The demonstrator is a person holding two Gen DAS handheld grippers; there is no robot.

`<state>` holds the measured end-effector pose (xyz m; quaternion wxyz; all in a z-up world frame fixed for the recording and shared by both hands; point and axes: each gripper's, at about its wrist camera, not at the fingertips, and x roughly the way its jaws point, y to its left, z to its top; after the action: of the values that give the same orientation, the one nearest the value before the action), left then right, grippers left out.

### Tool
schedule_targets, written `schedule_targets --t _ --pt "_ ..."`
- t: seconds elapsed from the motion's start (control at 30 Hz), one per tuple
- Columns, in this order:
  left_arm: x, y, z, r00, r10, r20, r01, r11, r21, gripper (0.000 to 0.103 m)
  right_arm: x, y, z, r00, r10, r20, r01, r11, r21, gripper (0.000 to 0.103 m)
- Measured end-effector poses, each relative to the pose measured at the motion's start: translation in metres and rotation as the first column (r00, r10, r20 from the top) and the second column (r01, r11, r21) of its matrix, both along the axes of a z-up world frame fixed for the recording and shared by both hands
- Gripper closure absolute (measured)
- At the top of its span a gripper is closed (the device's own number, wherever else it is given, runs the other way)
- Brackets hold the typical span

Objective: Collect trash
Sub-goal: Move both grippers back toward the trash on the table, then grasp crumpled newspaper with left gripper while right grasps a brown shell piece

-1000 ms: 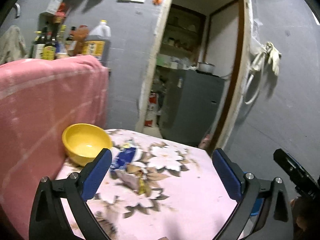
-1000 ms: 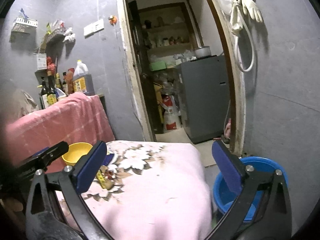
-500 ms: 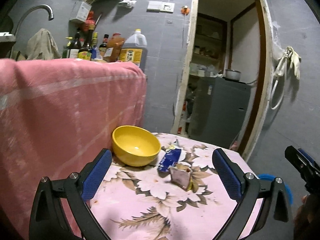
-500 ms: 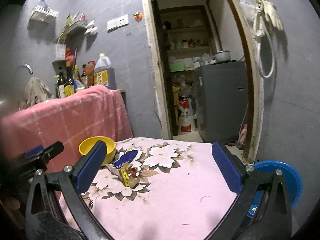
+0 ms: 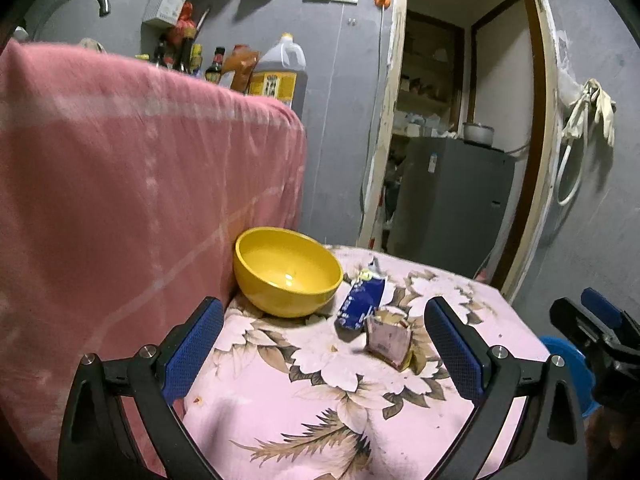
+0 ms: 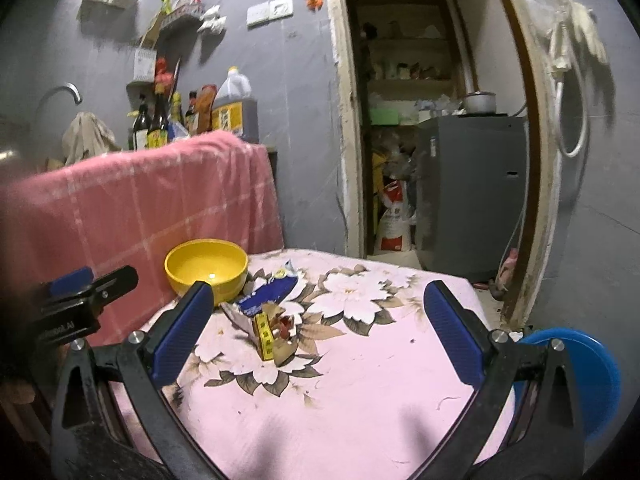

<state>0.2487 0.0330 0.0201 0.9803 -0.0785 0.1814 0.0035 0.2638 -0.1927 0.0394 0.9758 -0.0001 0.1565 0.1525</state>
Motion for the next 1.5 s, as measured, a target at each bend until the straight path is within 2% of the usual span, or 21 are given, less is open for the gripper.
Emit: schedule_targets --t 0.13,0.33,0.47,0.7,0.83,0.93,1.03,1.1,1.23,1.37,1.5 --pt "0.016 0.000 -0.011 0.999 -0.006 -0.053 0.006 1.000 0.002 0.005 0.017 0.007 -0.015 0.999 0.027 -0.045 -0.029 0.999 -0.041 0.000" --pt "0.040 0.000 -0.029 0.990 0.002 -0.142 0.002 1.000 0.027 0.005 0.049 0.015 -0.038 0.985 0.048 -0.165 -0.062 0.995 -0.083 0.000" --pt "0.054 0.002 -0.041 0.979 0.011 -0.202 -0.004 0.999 0.034 0.005 0.074 0.021 -0.055 0.957 0.080 -0.278 -0.109 0.990 -0.090 0.015" --pt "0.070 0.006 -0.055 0.962 0.016 -0.273 -0.010 1.000 0.021 0.005 0.105 0.040 -0.082 0.890 0.153 -0.430 -0.219 0.970 -0.109 0.031" --pt "0.073 0.006 -0.058 0.955 0.007 -0.296 -0.003 1.000 0.014 0.005 0.116 0.054 -0.093 0.858 0.172 -0.484 -0.267 0.954 -0.134 0.041" --pt "0.074 0.006 -0.058 0.953 -0.003 -0.304 0.007 1.000 0.009 0.005 0.123 0.060 -0.100 0.832 0.183 -0.523 -0.295 0.946 -0.137 0.056" --pt "0.074 0.004 -0.058 0.952 -0.024 -0.306 0.025 1.000 -0.001 0.005 0.128 0.063 -0.105 0.812 0.201 -0.548 -0.315 0.941 -0.122 0.064" --pt "0.075 0.001 -0.057 0.951 -0.038 -0.305 0.039 0.999 -0.005 0.005 0.127 0.062 -0.105 0.809 0.210 -0.549 -0.321 0.940 -0.113 0.074" --pt "0.076 -0.006 -0.056 0.948 -0.076 -0.308 0.074 0.997 -0.019 0.005 0.126 0.056 -0.103 0.814 0.213 -0.541 -0.313 0.945 -0.099 0.080" --pt "0.080 -0.019 -0.057 0.940 -0.122 -0.318 0.121 0.992 -0.022 0.005 0.120 0.039 -0.099 0.834 0.182 -0.520 -0.272 0.957 -0.102 0.080" --pt "0.092 -0.037 -0.058 0.921 -0.173 -0.349 0.185 0.983 0.001 0.005 0.122 0.017 -0.098 0.841 0.150 -0.520 -0.225 0.971 -0.085 0.080"
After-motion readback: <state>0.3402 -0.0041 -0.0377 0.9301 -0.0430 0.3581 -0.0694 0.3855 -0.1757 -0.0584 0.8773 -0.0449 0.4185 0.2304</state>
